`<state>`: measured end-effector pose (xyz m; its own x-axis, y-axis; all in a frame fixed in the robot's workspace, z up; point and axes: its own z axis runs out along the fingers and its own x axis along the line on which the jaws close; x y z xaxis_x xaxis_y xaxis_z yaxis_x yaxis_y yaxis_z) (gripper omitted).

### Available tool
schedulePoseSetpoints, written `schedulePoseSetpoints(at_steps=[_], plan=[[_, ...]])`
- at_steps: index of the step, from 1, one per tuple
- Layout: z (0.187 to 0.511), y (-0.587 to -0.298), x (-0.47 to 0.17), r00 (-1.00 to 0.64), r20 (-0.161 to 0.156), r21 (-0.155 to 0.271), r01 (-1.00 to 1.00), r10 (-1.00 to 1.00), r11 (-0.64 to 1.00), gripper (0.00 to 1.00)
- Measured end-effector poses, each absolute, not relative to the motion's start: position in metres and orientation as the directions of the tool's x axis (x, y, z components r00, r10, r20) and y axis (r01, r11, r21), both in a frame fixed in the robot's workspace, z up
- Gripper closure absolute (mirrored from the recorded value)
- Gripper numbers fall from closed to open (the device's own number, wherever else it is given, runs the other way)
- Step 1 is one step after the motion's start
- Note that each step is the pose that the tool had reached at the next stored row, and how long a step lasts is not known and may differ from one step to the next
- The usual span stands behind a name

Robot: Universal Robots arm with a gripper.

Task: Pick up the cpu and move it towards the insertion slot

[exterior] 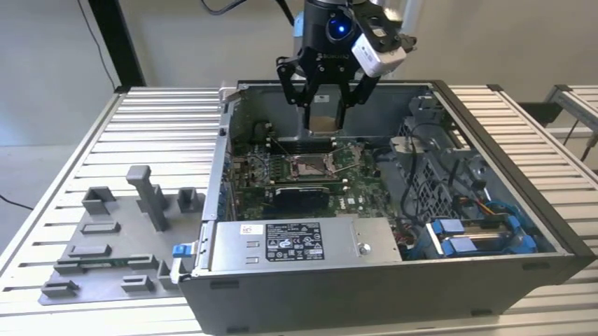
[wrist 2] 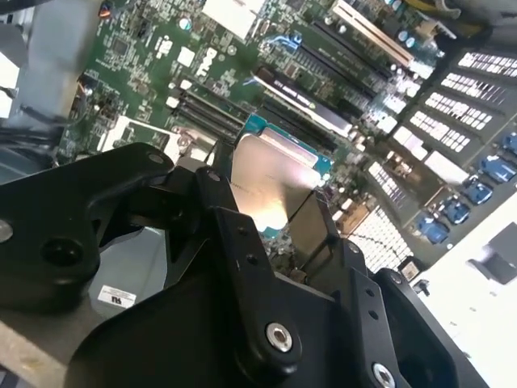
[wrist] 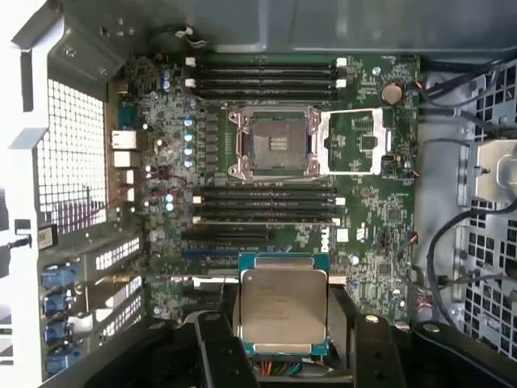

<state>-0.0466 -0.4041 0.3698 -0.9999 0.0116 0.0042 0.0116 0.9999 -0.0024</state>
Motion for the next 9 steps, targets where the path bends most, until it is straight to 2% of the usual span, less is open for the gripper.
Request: schedulePoseSetpoints(at_steps=[9], plan=[[0.368, -0.379, -0.047, -1.000, 0.004, -0.003, 0.012, 0.012, 1.000, 1.00]])
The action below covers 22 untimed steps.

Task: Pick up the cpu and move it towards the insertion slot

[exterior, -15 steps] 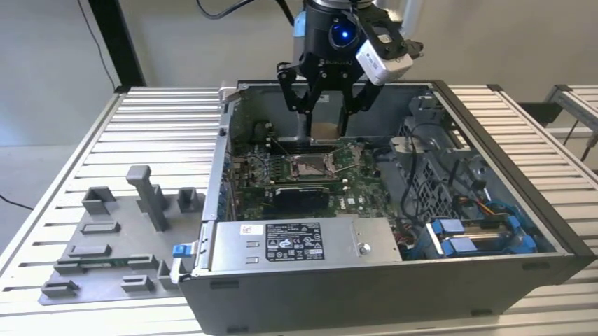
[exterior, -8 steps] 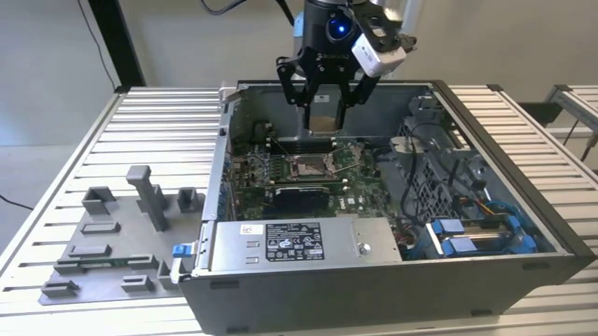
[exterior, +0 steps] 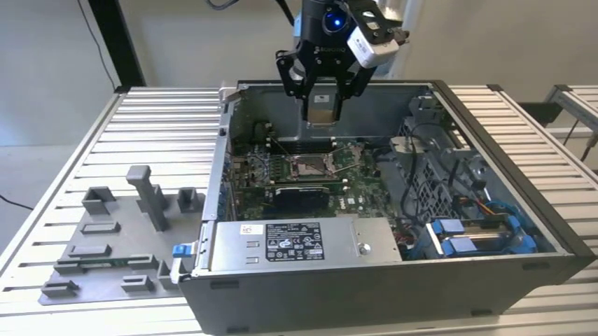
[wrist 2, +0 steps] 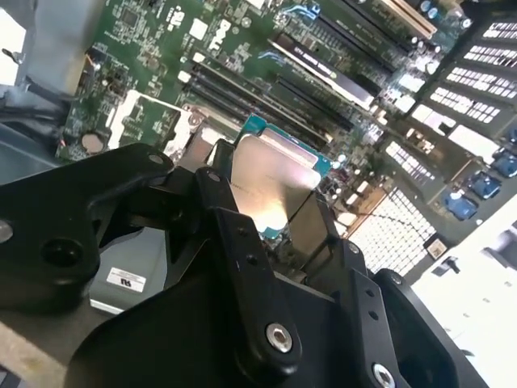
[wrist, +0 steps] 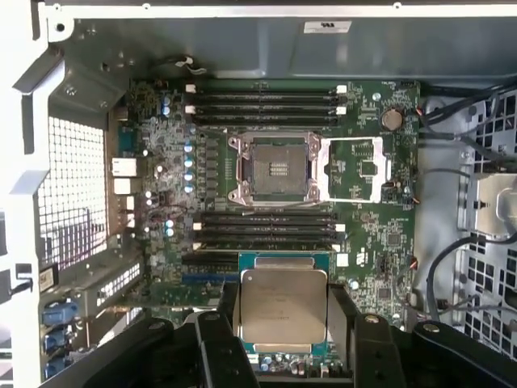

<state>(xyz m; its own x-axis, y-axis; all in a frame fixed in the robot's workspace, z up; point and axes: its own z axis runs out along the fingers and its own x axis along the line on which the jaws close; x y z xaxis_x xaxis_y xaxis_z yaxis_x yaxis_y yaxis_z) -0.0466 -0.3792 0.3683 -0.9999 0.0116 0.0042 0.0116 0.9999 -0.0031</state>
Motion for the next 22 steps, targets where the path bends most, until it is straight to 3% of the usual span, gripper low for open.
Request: schedulePoseSetpoints(at_steps=[15, 22], plan=[[0.367, -0.338, -0.047, -1.000, 0.004, -0.008, 0.010, 0.010, 1.000, 1.00], [0.367, -0.334, -0.047, -1.000, 0.004, -0.008, 0.010, 0.010, 1.000, 1.00]])
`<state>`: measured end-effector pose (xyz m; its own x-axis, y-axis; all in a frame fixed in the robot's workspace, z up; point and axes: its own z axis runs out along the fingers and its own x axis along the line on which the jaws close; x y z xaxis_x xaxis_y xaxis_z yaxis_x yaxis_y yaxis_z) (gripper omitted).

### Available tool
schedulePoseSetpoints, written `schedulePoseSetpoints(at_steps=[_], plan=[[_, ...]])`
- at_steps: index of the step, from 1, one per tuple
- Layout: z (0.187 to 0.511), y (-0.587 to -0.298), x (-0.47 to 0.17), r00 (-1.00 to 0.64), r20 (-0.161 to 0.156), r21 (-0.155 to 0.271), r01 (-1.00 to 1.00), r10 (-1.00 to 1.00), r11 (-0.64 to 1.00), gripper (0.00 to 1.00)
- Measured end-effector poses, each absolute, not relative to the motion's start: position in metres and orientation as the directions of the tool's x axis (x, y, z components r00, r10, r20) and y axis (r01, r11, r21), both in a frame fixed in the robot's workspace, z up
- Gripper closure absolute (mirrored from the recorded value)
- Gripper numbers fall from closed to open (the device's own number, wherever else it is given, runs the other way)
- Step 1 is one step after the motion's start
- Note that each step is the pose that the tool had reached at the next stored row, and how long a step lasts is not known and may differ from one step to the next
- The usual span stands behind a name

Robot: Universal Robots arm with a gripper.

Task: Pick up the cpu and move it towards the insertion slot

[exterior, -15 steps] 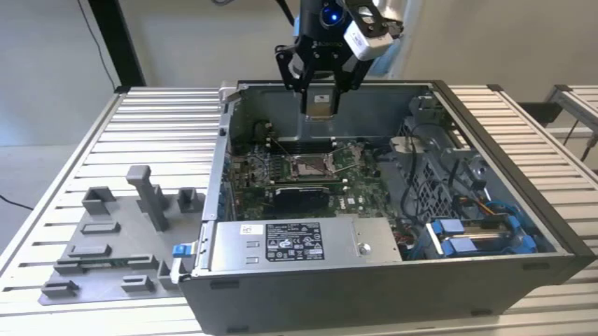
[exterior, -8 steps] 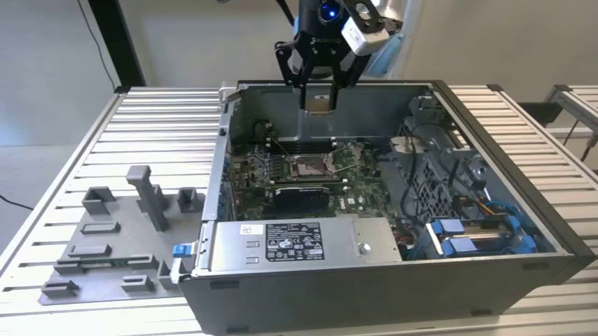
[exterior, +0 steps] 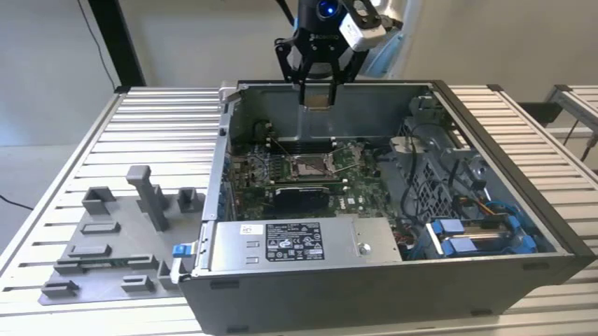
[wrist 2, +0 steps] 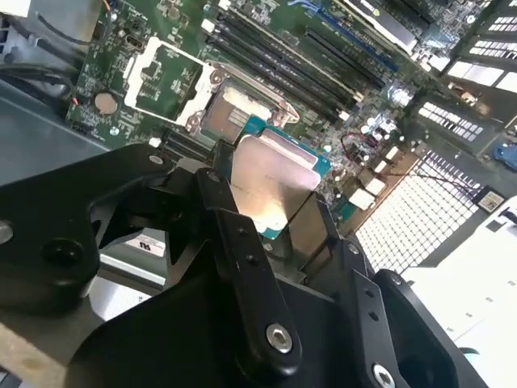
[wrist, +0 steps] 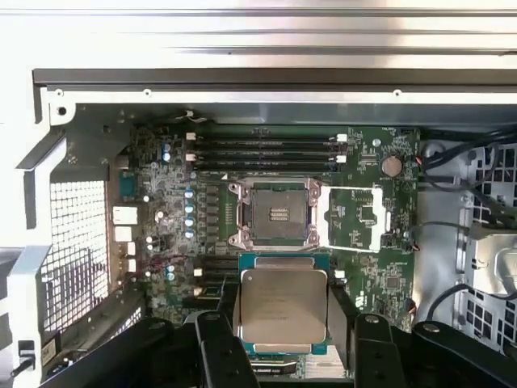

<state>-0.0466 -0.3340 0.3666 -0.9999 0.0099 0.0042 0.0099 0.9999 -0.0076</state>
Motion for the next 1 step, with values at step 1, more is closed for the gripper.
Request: schedulePoseSetpoints(at_steps=[1], plan=[[0.3666, -0.3340, -0.0466, -1.000, 0.004, -0.008, 0.010, 0.010, 1.000, 1.00]])
